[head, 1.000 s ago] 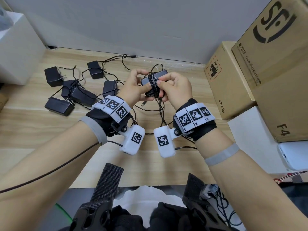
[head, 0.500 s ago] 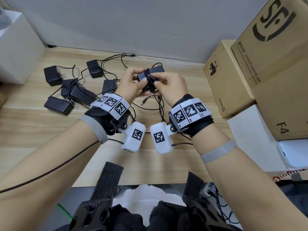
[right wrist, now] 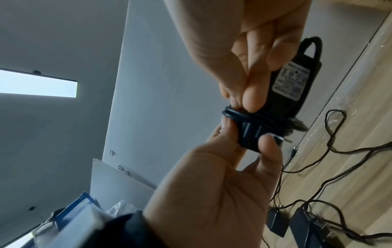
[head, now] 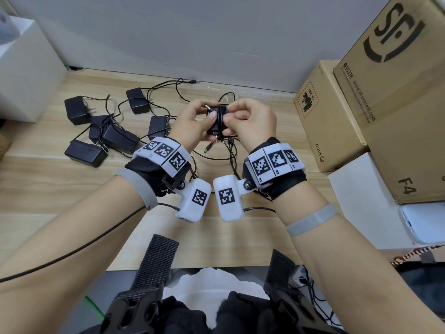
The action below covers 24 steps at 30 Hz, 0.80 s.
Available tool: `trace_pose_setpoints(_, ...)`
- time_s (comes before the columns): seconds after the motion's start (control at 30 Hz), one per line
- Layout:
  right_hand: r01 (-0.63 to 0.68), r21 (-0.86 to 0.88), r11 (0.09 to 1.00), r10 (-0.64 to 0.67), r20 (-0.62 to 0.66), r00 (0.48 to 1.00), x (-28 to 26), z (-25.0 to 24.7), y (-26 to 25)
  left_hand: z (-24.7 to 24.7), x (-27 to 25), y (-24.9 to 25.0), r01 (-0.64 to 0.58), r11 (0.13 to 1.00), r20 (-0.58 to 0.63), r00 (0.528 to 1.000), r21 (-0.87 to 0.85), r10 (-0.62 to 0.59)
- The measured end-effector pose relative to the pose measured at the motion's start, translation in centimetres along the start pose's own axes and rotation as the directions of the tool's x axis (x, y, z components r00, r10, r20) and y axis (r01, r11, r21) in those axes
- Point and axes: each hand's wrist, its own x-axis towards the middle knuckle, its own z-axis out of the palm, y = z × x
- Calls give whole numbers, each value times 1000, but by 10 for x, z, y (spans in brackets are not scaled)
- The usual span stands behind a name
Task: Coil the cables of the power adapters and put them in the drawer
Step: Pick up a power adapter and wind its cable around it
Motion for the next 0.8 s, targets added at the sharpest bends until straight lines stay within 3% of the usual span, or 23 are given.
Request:
trace_pose_setpoints(0.13,30,-82,996,-27,36,999,2,1,0,-6,0,-2,-7,1000,22,1000,-5,7)
trace_pose_setpoints(0.27,138,-224,965,-139,10,990,4,-6,-2,-6,-3,2,-22,999,81,997,27,20)
trace_pose_setpoints(0.33,73,-207,976,-54,96,994,7,-8,-1,-4,-5,5,-38,998,117,993,55,31)
trace_pose_setpoints(0.43,-53,-94,994,77,281,957,8,-10,-2,-5,-6,6,-68,994,156,986,83,55)
trace_pose_setpoints(0.7,8,-124,992,50,456,889,7,-19,-1,-6,-5,5,-170,964,156,978,203,140)
trace_pose_setpoints(0.8,-29,-150,988,100,492,865,4,-19,3,-5,-5,6,-172,973,208,968,151,139)
